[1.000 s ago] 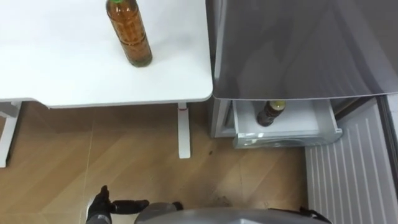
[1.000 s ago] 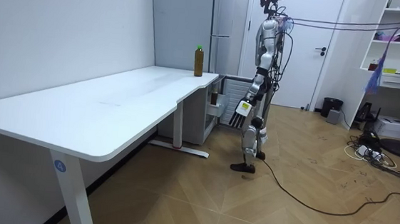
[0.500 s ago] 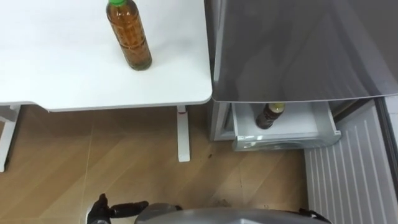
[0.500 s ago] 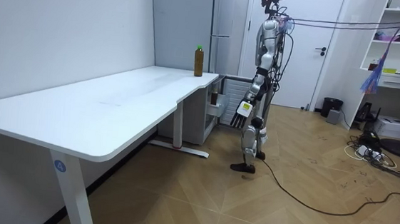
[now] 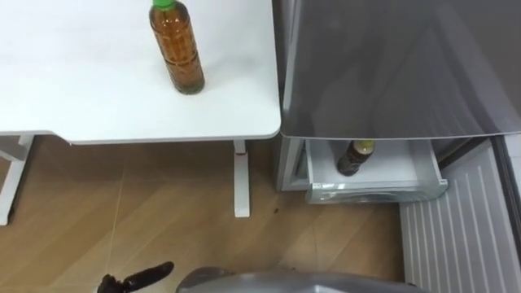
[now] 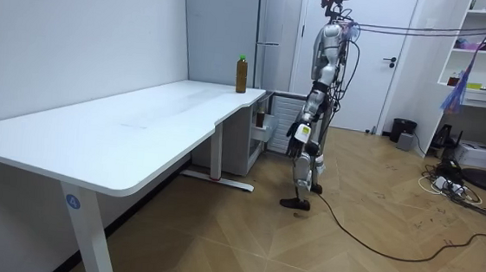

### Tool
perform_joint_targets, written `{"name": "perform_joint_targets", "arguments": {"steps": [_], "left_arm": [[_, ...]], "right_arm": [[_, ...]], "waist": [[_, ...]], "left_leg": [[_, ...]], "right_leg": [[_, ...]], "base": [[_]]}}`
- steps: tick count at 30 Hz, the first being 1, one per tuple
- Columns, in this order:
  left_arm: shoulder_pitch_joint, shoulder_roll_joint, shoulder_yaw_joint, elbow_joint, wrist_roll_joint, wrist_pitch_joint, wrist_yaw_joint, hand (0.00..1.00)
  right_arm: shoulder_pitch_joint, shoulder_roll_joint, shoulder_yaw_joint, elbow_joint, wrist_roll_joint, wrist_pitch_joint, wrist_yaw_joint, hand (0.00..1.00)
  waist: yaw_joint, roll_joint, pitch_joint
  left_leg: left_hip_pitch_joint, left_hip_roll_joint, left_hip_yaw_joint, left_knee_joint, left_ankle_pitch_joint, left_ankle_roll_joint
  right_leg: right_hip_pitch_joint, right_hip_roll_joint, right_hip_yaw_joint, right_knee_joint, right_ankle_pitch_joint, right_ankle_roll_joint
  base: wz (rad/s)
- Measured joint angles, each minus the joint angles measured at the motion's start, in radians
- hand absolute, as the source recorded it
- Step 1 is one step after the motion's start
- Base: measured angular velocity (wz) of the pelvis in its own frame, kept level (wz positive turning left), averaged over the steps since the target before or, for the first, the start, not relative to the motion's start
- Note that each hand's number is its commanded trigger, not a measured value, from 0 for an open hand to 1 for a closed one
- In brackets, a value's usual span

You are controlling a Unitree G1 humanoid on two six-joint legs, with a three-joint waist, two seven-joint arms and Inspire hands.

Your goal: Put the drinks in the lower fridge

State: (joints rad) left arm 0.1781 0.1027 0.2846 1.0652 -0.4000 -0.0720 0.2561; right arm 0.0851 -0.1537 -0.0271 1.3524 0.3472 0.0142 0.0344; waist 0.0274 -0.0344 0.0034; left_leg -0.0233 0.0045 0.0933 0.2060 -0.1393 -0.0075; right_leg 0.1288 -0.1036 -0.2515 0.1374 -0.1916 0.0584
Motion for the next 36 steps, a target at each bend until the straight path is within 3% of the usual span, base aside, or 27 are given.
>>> {"name": "perform_joint_targets", "arguments": {"steps": [4,7,13,16,23,32,36], "left_arm": [[-0.011,-0.002,0.047,-0.129,-0.007,-0.019,0.114,0.00],[-0.021,-0.002,0.048,-0.191,-0.033,-0.068,0.196,0.00],[-0.011,-0.002,0.046,-0.387,-0.023,-0.090,0.355,0.00],[-0.013,-0.003,0.029,-0.485,0.030,-0.125,0.411,0.00],[-0.011,-0.003,0.023,-0.683,0.139,-0.177,0.490,0.00],[-0.009,-0.002,0.017,-0.911,0.222,-0.183,0.499,0.00],[-0.009,0.011,0.002,-1.027,0.263,-0.200,0.490,0.00]], "right_arm": [[0.004,-0.001,-0.007,-0.004,-0.029,-0.002,-0.001,0.00],[0.003,-0.001,-0.007,-0.004,-0.035,-0.017,0.000,0.00],[0.013,0.000,-0.016,-0.006,-0.041,-0.024,0.001,0.00],[0.012,0.001,-0.019,-0.007,-0.049,-0.031,0.001,0.00],[0.014,0.003,-0.054,-0.020,-0.082,-0.050,0.001,0.00],[0.034,-0.003,-0.058,-0.016,-0.090,-0.071,0.004,0.00],[0.033,-0.006,-0.067,-0.015,-0.106,-0.070,0.003,0.00]], "waist": [[0.008,-0.003,-0.0024],[0.008,0.001,-0.0036],[0.004,0.005,-0.0065],[0.003,0.007,-0.0065],[0.003,0.010,-0.0056],[-0.002,0.021,0.0018],[-0.013,0.019,-0.0003]], "left_leg": [[-0.005,-0.003,-0.014,0.009,-0.001,0.001],[-0.005,-0.003,-0.016,0.012,-0.001,0.001],[-0.001,-0.006,-0.026,0.010,-0.003,0.001],[0.000,-0.009,-0.043,0.011,-0.003,0.001],[0.000,-0.015,-0.070,0.011,-0.003,0.001],[-0.004,-0.019,-0.079,0.014,-0.004,0.002],[-0.003,-0.020,-0.082,0.014,-0.004,0.002]], "right_leg": [[0.002,0.000,-0.010,0.002,0.000,0.000],[0.003,0.000,-0.007,0.003,0.000,0.000],[0.011,0.001,-0.003,-0.001,0.000,0.000],[0.015,0.001,-0.009,-0.001,0.000,0.000],[0.016,0.002,-0.009,-0.002,0.000,0.000],[0.012,0.001,-0.003,-0.004,-0.001,0.000],[0.014,0.001,-0.003,-0.004,-0.001,0.000]], "base": [[0.06],[0.00],[0.02],[0.07],[0.01],[0.00],[0.00]]}}
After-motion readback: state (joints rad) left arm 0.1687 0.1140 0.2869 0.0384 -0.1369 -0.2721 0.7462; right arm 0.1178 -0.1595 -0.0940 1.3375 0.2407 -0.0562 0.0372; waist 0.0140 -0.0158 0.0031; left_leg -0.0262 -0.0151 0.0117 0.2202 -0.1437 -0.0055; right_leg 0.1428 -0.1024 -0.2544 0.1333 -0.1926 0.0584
